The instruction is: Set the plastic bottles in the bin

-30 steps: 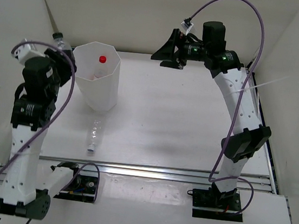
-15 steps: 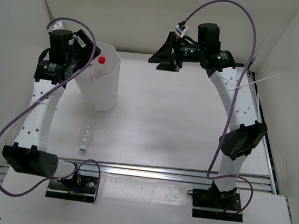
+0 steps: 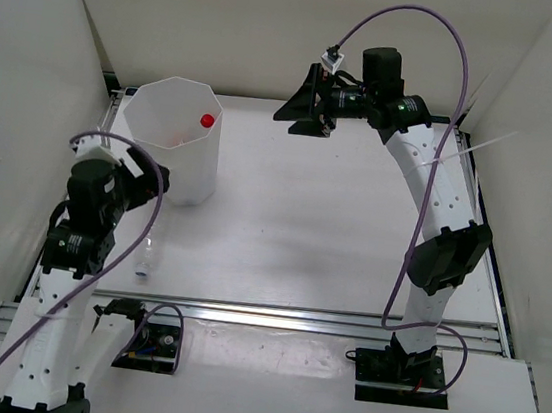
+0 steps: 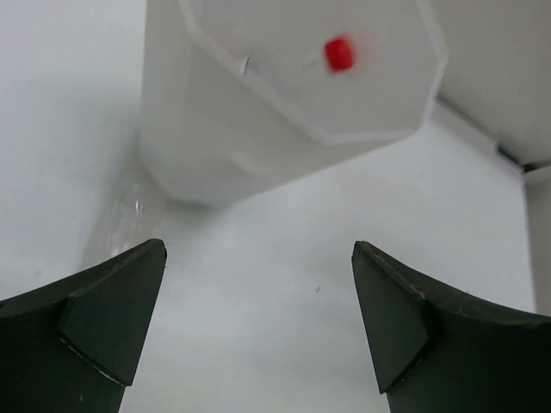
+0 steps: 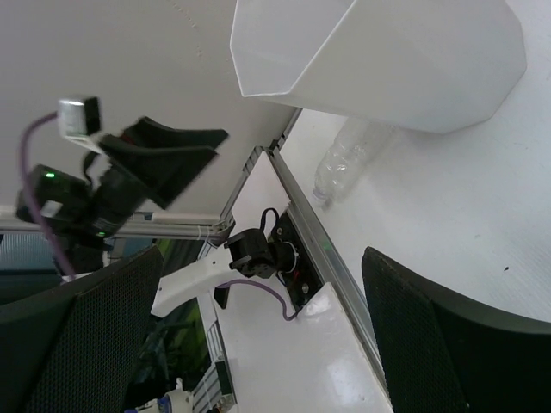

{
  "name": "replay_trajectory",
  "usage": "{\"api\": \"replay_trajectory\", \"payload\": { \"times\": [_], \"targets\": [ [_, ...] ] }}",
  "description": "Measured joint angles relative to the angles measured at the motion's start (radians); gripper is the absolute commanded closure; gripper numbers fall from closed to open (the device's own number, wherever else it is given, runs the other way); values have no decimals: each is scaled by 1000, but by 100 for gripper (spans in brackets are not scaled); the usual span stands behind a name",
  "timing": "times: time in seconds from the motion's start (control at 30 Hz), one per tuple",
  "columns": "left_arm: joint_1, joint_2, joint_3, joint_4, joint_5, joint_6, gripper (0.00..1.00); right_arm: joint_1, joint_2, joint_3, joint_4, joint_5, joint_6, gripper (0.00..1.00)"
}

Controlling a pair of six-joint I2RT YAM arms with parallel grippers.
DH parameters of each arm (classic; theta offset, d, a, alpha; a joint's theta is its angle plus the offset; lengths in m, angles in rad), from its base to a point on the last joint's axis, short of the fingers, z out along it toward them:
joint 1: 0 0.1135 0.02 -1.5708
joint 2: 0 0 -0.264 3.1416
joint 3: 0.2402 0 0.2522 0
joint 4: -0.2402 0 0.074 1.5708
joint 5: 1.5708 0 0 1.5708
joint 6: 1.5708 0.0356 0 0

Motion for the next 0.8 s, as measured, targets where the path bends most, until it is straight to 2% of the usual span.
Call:
{"api": "replay_trajectory", "payload": {
  "times": [0.1, 0.2, 0.57, 0.8],
  "targets": [
    [0, -50, -132, -11, 7, 28, 0, 0, 0, 0, 0, -2, 0, 0],
    [0, -35, -213, -26, 3, 66, 0, 0, 0, 0, 0, -3, 0, 0],
    [-2, 272, -290, 14, -279, 123, 0, -2, 0, -2, 0, -17, 0, 0],
    [-13, 352, -385, 104, -347, 120, 0, -32, -5, -23, -1, -23, -2, 0]
  ]
}}
